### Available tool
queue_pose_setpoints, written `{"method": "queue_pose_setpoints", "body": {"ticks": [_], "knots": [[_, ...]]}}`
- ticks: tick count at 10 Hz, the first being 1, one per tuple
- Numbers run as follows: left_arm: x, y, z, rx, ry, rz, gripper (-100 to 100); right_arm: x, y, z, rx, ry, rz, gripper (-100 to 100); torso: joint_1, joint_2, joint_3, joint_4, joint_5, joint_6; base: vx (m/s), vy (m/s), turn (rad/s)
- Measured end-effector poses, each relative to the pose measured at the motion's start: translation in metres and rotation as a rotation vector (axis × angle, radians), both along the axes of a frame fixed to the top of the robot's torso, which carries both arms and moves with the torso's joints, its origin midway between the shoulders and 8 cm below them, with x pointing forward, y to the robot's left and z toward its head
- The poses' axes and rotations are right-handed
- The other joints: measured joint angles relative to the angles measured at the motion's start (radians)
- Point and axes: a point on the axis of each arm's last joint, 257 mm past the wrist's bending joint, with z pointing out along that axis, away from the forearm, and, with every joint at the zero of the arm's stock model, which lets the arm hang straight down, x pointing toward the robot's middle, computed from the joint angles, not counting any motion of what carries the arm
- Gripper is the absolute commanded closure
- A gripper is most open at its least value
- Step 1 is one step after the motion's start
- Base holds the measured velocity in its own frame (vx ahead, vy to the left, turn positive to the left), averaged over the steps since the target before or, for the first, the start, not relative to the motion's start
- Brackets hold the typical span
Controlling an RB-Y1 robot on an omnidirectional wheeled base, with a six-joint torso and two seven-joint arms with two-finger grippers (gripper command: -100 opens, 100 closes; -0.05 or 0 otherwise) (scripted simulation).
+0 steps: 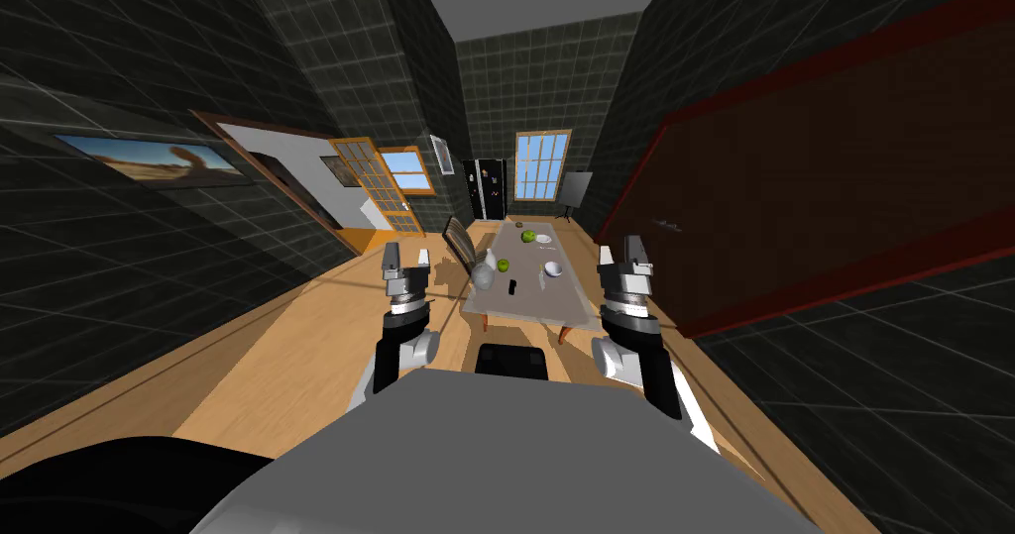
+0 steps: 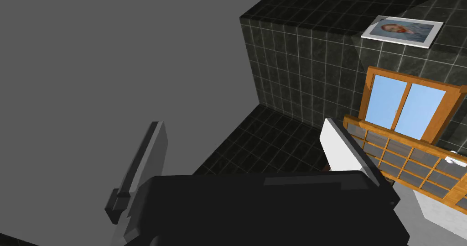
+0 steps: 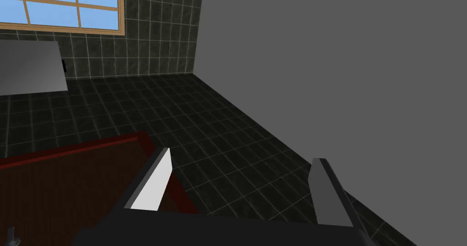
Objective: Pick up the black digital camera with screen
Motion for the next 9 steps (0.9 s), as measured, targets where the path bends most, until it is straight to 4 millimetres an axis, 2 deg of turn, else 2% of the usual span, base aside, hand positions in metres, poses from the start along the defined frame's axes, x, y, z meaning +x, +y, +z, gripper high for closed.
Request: {"method": "queue_pose_setpoints", "body": {"ticks": [5, 9], "knots": [[0.0, 0.0, 0.0, 0.0, 0.0, 0.0, 0, 0.036, 0.015, -0.044, -0.082, 0.111, 0.019, -100, 0.0, 0.003, 0.002, 0.001, 0.0, 0.0, -0.046, 0.012, 0.182], [0.0, 0.0, 0.0, 0.0, 0.0, 0.0, 0, 0.071, 0.025, -0.1, -0.145, 0.253, 0.02, -100, 0.001, 0.004, 0.002, 0.001, 0.0, 0.0, -0.06, 0.016, 0.216]]}}
